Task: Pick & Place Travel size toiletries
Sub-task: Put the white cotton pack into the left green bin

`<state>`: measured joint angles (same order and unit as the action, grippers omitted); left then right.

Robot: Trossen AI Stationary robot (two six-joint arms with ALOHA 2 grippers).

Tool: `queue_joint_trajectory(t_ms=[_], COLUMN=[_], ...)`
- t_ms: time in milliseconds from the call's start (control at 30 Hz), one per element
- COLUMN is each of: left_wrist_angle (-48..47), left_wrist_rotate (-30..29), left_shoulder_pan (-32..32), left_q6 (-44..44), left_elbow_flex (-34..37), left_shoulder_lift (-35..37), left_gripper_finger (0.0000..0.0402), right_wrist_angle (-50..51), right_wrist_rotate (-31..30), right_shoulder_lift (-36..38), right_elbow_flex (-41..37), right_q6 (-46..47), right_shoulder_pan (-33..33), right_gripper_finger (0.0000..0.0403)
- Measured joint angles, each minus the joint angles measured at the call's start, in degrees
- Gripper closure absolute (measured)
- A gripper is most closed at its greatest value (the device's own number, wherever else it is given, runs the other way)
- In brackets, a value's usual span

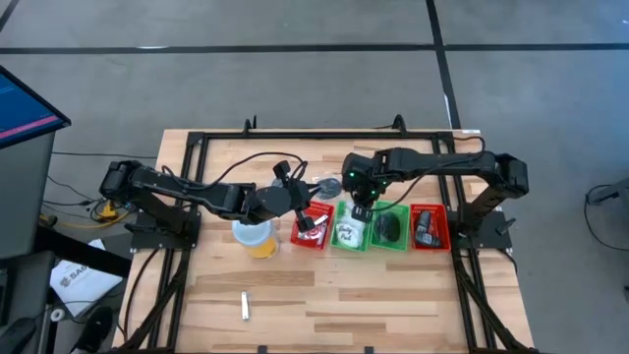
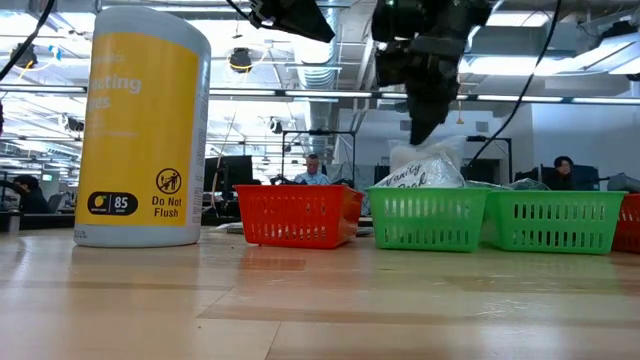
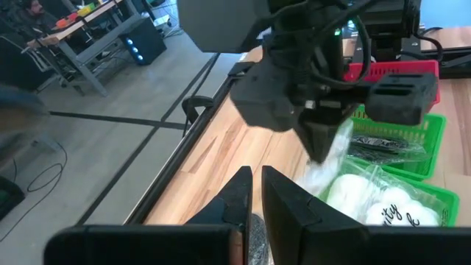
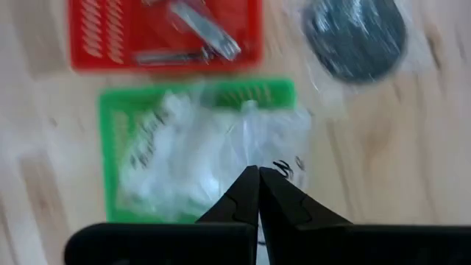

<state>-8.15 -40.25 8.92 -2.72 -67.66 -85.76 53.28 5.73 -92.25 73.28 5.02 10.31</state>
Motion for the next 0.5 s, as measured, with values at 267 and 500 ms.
queue_joint_trajectory(t_ms=[267, 500], left_wrist_angle=[-0.21, -0.17], left_wrist_rotate=[0.0, 0.0], left_shoulder_pan=[0.01, 0.01], left_q6=[0.0, 0.0], left_elbow_flex=[0.0, 0.0], left_shoulder_lift=[0.0, 0.0], left_gripper_finger=[0.0376, 0.0376], right_wrist_angle=[-1.92, -3.96], right_wrist_rotate=[0.46, 2.6], right_shoulder_lift=[0.04, 1.77], right_elbow_flex=[-3.74, -3.81], right_q6=[1.07, 1.07], right_shoulder_pan=[0.48, -0.25], right_gripper_finger=[0.0403, 0.0403])
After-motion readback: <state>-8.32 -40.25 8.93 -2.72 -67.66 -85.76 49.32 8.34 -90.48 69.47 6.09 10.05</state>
